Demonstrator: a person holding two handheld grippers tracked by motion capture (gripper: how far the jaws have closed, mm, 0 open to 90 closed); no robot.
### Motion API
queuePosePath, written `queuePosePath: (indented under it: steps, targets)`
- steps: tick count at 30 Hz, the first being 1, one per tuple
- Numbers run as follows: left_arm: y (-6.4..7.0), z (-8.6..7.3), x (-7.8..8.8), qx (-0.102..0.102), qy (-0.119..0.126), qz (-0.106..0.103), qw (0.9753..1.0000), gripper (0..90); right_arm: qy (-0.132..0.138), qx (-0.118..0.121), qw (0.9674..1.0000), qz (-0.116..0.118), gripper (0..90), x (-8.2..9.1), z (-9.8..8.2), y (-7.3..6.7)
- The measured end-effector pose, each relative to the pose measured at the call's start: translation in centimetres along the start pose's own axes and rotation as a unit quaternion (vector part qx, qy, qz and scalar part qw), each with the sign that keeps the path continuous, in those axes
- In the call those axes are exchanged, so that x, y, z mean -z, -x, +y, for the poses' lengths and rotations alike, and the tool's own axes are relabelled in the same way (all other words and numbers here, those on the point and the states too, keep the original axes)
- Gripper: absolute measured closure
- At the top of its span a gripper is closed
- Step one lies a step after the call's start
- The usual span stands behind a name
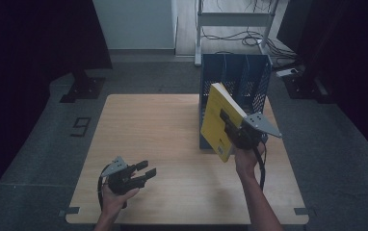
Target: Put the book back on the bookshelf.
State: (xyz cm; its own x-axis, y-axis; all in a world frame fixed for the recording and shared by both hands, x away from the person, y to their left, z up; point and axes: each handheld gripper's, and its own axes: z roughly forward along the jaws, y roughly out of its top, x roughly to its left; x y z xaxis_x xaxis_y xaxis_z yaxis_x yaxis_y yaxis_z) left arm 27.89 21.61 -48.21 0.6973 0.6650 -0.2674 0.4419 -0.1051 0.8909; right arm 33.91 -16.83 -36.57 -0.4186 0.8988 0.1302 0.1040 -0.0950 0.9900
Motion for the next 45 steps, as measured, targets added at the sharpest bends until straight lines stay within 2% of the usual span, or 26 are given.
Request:
queuePosePath:
  steps: [10,45]
  targets:
    - [-0.2,0.0,0.2,0.007,0.008,0.009,0.9999,44.4,-0.003,0.006,0.9999,-0.008,74.2,-1.0,0.2,0.1]
    - [-0.4,0.0,0.2,0.011,0.000,0.006,0.9999,43.4,-0.005,0.018,0.9987,-0.048,74.2,-4.4,1.2,0.7]
